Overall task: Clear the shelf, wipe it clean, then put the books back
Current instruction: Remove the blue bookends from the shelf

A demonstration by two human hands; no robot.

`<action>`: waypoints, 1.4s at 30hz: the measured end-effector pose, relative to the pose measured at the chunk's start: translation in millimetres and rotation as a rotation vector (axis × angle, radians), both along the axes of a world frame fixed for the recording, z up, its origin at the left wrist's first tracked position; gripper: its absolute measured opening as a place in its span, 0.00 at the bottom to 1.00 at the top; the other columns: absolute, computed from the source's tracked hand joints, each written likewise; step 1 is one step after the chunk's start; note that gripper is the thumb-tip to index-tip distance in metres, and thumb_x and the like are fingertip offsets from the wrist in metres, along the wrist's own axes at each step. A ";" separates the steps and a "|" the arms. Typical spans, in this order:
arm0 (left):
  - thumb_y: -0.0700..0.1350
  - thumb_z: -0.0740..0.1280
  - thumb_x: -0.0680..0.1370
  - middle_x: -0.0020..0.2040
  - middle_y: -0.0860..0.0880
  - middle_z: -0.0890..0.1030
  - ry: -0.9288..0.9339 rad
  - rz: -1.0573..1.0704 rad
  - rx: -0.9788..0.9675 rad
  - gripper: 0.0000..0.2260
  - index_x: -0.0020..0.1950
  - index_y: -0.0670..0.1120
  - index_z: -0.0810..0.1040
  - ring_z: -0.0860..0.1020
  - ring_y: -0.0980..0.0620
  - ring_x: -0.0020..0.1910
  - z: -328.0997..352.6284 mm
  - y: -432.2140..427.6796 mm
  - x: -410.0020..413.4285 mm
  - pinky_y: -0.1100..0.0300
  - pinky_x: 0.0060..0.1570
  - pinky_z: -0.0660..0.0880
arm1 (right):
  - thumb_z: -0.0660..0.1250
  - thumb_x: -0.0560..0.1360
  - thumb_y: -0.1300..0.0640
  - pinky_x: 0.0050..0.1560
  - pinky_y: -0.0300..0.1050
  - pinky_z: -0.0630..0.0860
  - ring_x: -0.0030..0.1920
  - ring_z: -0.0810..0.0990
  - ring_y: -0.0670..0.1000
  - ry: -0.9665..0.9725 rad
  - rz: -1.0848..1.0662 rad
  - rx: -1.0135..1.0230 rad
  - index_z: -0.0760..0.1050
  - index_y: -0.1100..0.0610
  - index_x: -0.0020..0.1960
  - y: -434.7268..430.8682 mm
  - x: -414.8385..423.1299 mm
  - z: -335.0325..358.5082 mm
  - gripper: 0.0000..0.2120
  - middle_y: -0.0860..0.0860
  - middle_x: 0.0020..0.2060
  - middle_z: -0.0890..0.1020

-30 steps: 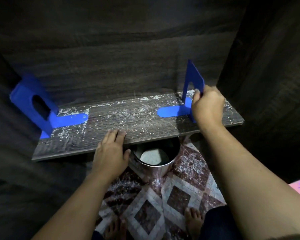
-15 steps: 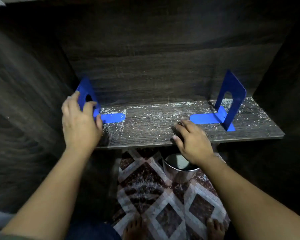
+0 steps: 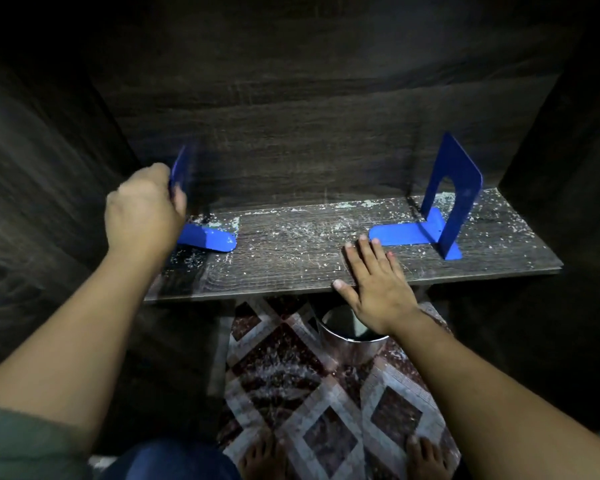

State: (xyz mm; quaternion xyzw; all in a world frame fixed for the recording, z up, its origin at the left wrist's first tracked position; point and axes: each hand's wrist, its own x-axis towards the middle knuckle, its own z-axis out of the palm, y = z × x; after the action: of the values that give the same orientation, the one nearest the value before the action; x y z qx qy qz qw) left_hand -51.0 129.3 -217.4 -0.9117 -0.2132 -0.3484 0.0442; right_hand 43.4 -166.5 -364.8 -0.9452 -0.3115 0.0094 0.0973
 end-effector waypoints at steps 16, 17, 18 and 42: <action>0.40 0.65 0.76 0.37 0.37 0.76 -0.079 -0.207 0.057 0.07 0.40 0.39 0.70 0.75 0.35 0.32 -25.2 -69.2 32.5 0.48 0.29 0.70 | 0.46 0.79 0.33 0.76 0.48 0.35 0.78 0.37 0.52 0.067 -0.055 0.074 0.41 0.56 0.80 -29.7 9.8 19.1 0.39 0.53 0.79 0.44; 0.40 0.66 0.76 0.37 0.37 0.76 -0.068 -0.205 0.042 0.07 0.41 0.39 0.70 0.76 0.34 0.32 -25.6 -71.8 33.8 0.47 0.30 0.71 | 0.47 0.79 0.33 0.76 0.48 0.36 0.78 0.37 0.51 0.065 -0.056 0.076 0.41 0.56 0.80 -31.5 10.3 21.1 0.39 0.52 0.79 0.44; 0.39 0.66 0.76 0.38 0.36 0.76 -0.066 -0.197 0.017 0.07 0.41 0.39 0.71 0.76 0.34 0.33 -25.1 -74.3 34.5 0.46 0.31 0.71 | 0.48 0.79 0.34 0.77 0.48 0.36 0.78 0.37 0.51 0.069 -0.057 0.077 0.41 0.55 0.80 -33.8 10.4 23.2 0.39 0.52 0.79 0.44; 0.41 0.63 0.78 0.45 0.36 0.77 -0.088 -0.363 -0.372 0.06 0.46 0.37 0.72 0.75 0.33 0.38 -46.8 -232.5 89.1 0.51 0.36 0.64 | 0.61 0.79 0.61 0.62 0.56 0.69 0.70 0.65 0.55 -0.253 -0.394 0.648 0.60 0.49 0.76 -91.4 35.4 98.1 0.28 0.54 0.75 0.62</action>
State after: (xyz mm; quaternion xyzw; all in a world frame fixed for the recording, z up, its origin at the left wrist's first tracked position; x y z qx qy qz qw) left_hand 38.0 -103.2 -264.2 -0.9115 -0.1081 -0.3448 -0.1967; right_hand 78.7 -257.9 -266.6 -0.9009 -0.1204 -0.2246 0.3514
